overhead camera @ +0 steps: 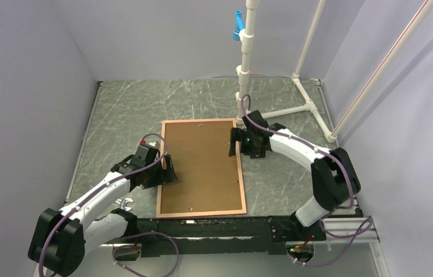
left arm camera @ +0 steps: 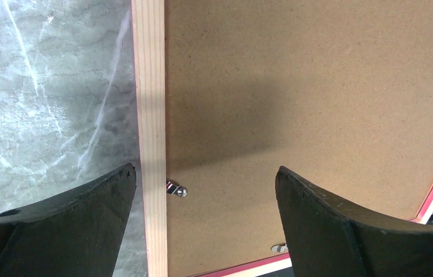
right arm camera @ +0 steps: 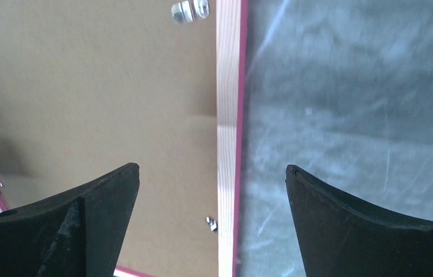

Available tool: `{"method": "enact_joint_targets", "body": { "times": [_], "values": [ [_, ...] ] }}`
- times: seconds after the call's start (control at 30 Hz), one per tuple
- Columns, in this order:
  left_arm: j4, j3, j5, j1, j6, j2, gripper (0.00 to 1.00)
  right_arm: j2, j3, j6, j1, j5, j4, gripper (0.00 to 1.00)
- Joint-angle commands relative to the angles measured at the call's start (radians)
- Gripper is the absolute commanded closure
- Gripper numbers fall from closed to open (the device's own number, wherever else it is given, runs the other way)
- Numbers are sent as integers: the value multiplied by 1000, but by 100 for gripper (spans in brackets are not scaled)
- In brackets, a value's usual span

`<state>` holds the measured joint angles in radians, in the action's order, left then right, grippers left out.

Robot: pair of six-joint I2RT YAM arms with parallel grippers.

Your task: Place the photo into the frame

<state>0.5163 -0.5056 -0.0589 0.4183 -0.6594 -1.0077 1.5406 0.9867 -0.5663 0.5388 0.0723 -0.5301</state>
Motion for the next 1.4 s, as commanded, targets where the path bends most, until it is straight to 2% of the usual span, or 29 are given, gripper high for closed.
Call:
{"method": "enact_joint_targets", "body": {
  "times": [0.0, 0.1, 0.33, 0.67, 0.87, 1.2, 1.37],
  "values": [
    [-33, -44, -2, -10, 17, -45, 7, 134, 150, 83, -36, -1, -13, 1],
    [-44, -47, -6, -11, 20, -56, 7, 208, 200, 77, -63, 4, 13, 1],
    [-70, -25, -17, -13, 19, -60, 7, 288, 227, -23, -89, 9, 141, 9],
    [-81, -25, -17, -13, 23, -74, 8, 378, 233, -75, -89, -60, 219, 24],
    [-96, -22, -28, -14, 26, -101, 8, 407, 213, -99, -84, -69, 239, 33],
    [-97, -23, -29, -13, 32, -105, 9, 426, 184, -86, -12, -201, 187, 43],
    [-90, -25, -24, -13, 32, -99, 9, 412, 123, -92, 16, -220, 190, 58]
  ]
}}
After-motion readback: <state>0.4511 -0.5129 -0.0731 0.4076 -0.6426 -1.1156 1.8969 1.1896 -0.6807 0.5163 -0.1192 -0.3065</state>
